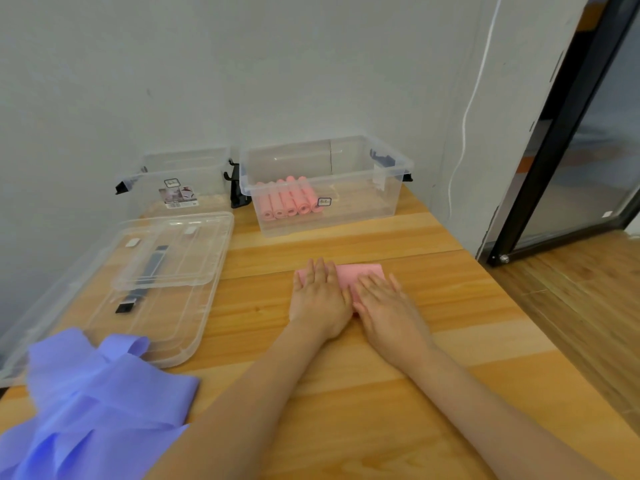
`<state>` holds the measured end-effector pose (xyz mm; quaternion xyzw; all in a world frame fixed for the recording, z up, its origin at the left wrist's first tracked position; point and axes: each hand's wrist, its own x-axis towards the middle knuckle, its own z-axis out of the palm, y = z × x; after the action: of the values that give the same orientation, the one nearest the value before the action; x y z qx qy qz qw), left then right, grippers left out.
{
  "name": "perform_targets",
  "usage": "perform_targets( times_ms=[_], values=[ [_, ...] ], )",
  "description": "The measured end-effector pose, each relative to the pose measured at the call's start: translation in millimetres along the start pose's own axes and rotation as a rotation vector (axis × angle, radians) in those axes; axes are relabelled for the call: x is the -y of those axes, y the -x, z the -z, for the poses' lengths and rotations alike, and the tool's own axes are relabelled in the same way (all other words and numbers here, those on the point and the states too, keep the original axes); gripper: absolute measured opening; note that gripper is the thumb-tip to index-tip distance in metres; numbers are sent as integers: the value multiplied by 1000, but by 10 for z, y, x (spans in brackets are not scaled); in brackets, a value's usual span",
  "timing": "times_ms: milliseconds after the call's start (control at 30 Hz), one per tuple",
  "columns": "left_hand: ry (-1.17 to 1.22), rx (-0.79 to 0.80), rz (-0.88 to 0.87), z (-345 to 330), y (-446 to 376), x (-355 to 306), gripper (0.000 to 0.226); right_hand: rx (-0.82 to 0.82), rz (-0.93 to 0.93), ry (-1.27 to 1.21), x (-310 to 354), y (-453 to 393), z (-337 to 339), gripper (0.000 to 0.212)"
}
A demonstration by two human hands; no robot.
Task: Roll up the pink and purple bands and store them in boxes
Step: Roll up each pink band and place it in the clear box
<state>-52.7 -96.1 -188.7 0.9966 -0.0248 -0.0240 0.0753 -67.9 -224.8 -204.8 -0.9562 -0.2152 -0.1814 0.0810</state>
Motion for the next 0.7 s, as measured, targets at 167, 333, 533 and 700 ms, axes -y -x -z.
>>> perform_targets(
  times_ms=[167,333,533,700],
  values=[
    [-125,-172,-76,-11,121,-15,56,221,-13,-110,-39,44,36,80],
    [-80,-189,-125,-184,525,-16,87,266,13,-77,-72,-21,32,90],
    [-96,-93,-102,-124,270,87,92,184,-16,-11,-24,-28,74,70],
    [-81,-60,-83,-20,-49,156,62,283,2,-86,-71,-111,-9,90]
  ],
)
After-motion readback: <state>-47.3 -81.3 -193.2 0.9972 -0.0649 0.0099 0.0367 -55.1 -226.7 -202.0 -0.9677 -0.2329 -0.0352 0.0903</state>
